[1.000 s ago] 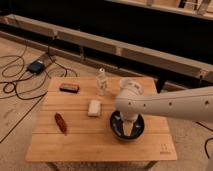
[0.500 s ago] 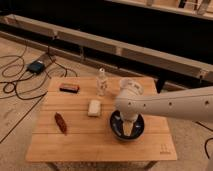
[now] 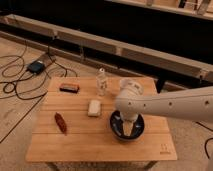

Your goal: Place the pepper on the white sponge

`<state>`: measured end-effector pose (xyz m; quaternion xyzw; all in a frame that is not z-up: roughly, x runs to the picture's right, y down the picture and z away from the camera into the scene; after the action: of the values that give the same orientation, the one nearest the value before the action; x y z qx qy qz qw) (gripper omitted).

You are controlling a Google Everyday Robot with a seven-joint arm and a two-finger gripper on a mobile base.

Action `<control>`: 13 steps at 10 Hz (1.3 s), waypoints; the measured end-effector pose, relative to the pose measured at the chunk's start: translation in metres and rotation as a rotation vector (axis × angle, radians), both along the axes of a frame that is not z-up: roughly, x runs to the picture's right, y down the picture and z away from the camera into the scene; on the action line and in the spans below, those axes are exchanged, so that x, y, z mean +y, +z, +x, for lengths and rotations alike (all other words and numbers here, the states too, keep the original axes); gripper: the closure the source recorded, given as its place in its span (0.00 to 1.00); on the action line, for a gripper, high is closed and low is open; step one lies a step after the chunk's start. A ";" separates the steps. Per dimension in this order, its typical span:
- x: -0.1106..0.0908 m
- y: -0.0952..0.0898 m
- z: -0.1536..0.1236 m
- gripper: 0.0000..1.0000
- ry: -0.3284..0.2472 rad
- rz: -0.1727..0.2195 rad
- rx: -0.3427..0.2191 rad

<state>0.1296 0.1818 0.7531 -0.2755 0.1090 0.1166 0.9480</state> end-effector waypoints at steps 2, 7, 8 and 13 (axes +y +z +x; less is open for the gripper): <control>0.000 0.000 0.000 0.20 0.000 0.000 0.000; 0.000 0.000 0.000 0.20 0.000 0.000 0.000; 0.000 0.000 0.000 0.20 0.000 0.000 0.000; -0.007 0.006 -0.008 0.20 0.009 0.021 -0.003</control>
<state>0.1214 0.1749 0.7590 -0.2665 0.1049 0.1218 0.9504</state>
